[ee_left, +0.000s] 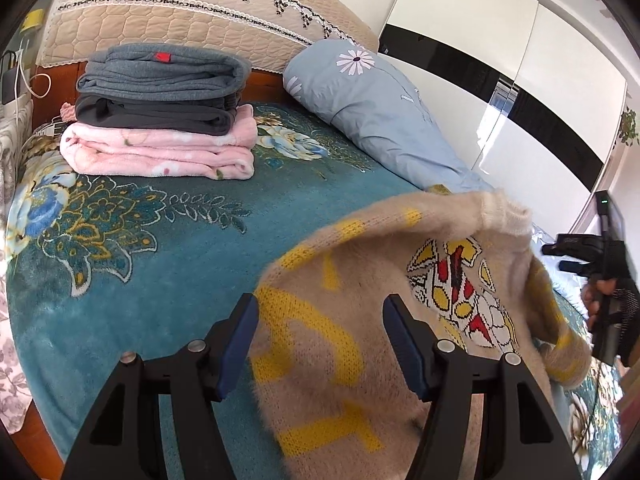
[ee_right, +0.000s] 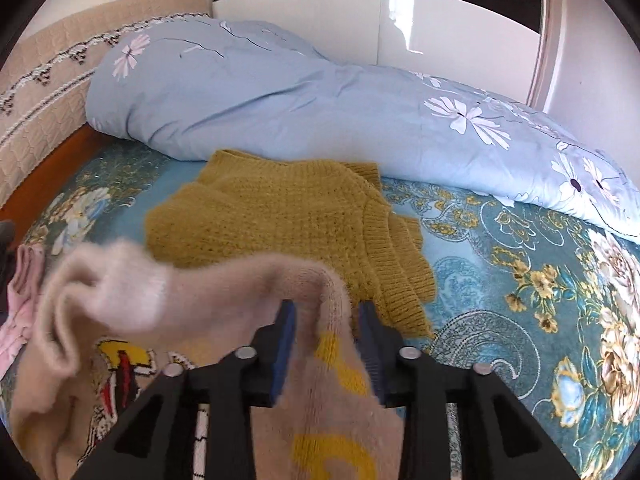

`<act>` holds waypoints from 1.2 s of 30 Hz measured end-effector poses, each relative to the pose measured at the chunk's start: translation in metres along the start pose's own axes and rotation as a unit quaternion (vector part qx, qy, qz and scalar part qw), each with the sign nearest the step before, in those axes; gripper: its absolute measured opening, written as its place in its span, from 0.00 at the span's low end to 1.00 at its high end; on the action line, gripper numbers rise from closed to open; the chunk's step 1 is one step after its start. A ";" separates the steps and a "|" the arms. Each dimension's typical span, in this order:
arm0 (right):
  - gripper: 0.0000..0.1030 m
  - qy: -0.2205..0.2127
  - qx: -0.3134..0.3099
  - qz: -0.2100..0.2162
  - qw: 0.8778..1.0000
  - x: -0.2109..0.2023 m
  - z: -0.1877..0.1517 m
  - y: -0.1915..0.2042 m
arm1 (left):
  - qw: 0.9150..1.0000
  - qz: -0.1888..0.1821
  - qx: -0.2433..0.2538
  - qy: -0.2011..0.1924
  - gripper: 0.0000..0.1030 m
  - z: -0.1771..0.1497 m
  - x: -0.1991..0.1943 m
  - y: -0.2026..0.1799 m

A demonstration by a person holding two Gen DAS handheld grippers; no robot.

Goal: Fold clothes
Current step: 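Grasp the sweater with the right gripper while the left gripper holds it up, then lay the beige sweater flat on the blanket with both grippers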

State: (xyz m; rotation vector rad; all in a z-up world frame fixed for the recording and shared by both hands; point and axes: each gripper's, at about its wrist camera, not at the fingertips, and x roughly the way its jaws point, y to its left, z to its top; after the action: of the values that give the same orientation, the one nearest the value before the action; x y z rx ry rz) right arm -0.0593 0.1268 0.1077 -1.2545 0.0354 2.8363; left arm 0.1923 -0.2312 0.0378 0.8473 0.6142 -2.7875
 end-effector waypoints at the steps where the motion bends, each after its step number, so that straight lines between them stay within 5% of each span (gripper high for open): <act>1: 0.60 -0.010 -0.001 0.006 1.000 -0.012 -0.004 -0.004 | 1.000 0.002 -0.002 0.000 0.64 0.000 0.000 0.001; 10: 0.64 -0.019 0.016 0.081 0.996 -0.070 -0.102 -0.030 | 0.999 0.002 0.029 0.035 0.64 0.012 0.022 0.007; 12: 0.64 -0.015 0.024 0.092 0.995 -0.067 -0.123 -0.031 | 0.998 -0.010 0.034 0.045 0.58 0.016 0.027 0.009; 14: 0.64 -0.023 0.026 0.092 0.995 -0.063 -0.140 -0.033 | 0.997 -0.022 0.036 0.057 0.42 0.022 0.032 0.011; 16: 0.64 -0.030 0.022 0.092 0.995 -0.062 -0.144 -0.033 | 0.996 -0.024 0.044 0.070 0.26 0.027 0.038 0.010; 26: 0.64 -0.043 0.000 0.090 0.995 -0.063 -0.147 -0.029 | 0.976 0.040 0.211 0.045 0.16 0.077 0.052 -0.019; 36: 0.64 -0.038 0.014 0.095 0.995 -0.054 -0.147 -0.032 | 0.969 0.108 0.190 0.118 0.17 0.121 0.138 0.006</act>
State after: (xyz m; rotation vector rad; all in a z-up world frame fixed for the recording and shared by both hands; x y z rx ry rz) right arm 0.0872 0.1515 0.0490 -1.1953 0.2014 3.0290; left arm 0.0203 -0.2935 0.0495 1.2474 0.0030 -2.6595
